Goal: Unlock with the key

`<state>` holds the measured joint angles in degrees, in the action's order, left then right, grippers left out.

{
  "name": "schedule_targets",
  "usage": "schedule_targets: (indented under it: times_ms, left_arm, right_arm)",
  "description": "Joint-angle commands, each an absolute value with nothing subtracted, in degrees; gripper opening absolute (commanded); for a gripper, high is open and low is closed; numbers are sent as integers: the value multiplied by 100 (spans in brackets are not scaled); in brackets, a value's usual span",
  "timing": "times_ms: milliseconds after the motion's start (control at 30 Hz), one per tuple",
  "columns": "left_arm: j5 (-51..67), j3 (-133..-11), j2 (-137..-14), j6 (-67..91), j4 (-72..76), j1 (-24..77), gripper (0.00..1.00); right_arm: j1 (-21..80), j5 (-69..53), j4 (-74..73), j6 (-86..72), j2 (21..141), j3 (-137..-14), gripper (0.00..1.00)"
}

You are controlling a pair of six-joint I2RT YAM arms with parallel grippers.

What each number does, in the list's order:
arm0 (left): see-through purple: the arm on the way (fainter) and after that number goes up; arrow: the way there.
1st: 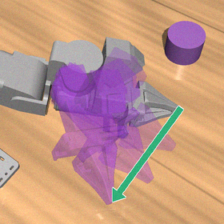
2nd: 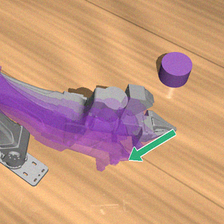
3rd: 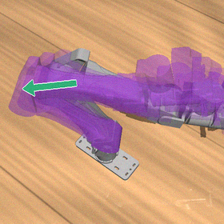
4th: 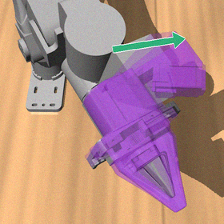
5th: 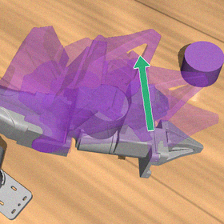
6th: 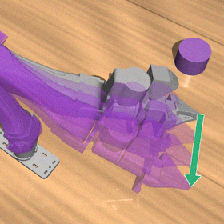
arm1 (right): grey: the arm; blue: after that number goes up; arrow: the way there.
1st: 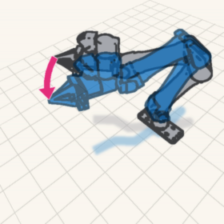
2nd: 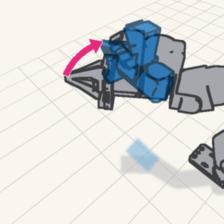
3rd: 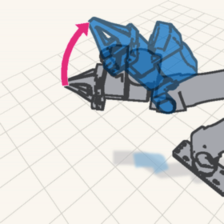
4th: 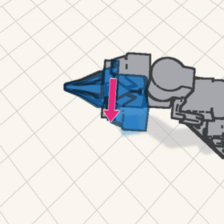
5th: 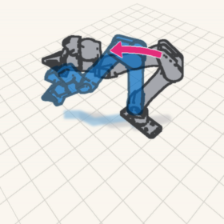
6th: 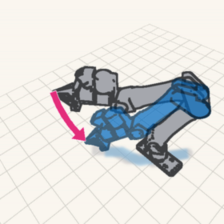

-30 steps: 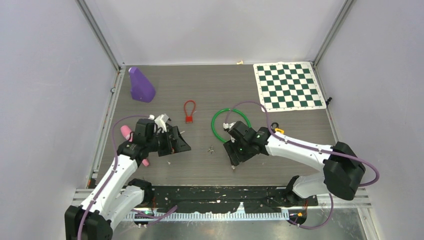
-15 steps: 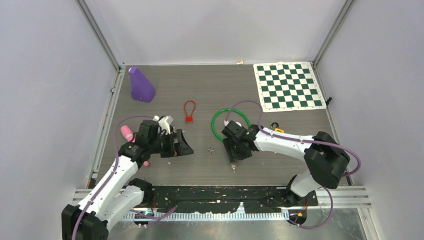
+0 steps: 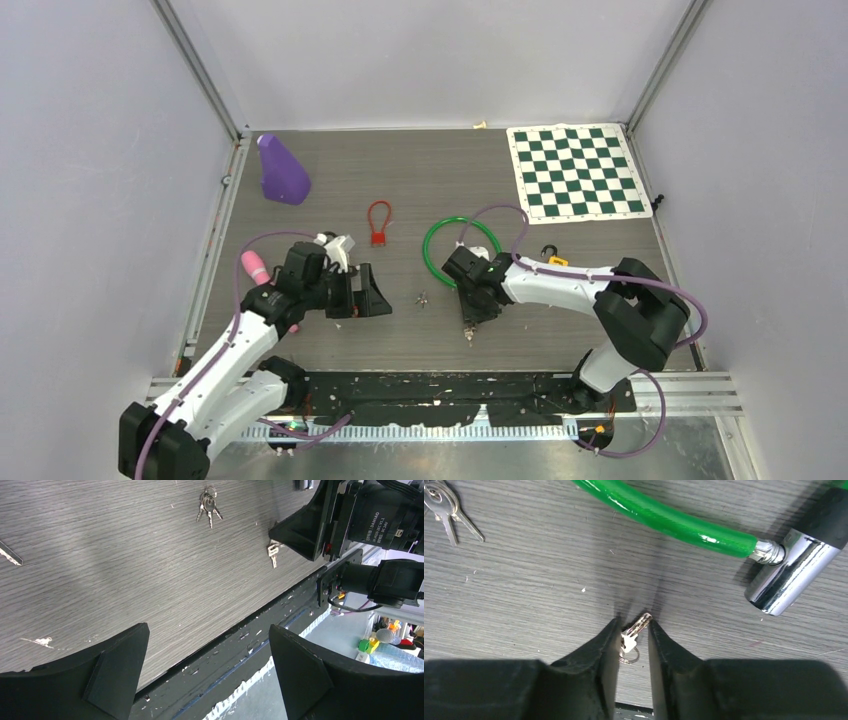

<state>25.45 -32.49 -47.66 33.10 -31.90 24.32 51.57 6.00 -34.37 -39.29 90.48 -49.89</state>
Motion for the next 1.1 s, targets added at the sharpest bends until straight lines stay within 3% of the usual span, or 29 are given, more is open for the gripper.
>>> schedule_targets:
  times_ms: [0,33,267,700,833,900,967,1067]
  left_arm:
    - [2496,-3280,-4829,3413,-2919,2547,94]
    - [2500,-3285,-4848,3439,-2887,2567,94]
    - [2452,-3185,-4858,3644,-2298,2851,94]
    - [2184,-1950,-5234,4074,1801,3507,94]
    - [2273,-2081,-5537,4156,2004,3603,94]
    - [2249,-2083,-5563,4242,1977,3605,94]
    - [2171,-2094,-5525,4271,1813,3608,93]
    - [2061,-2152,-5470,4198,1396,3611,94]
  right_arm:
    - [5226,663,-3243,-4085,9268,-4715,28]
    - [5253,739,-3269,-4068,9270,-4789,22]
    - [5311,900,-3011,-4004,8910,-4863,6]
    - [5306,1273,-1938,-4035,7029,-4201,5]
    - [5307,1286,-2320,-4042,7002,-4255,6]
    - [5309,1194,-2803,-4065,7222,-4478,14]
    - [5309,968,-3188,-4070,7455,-4661,33]
    - [5318,751,-3419,-4091,7672,-4716,42]
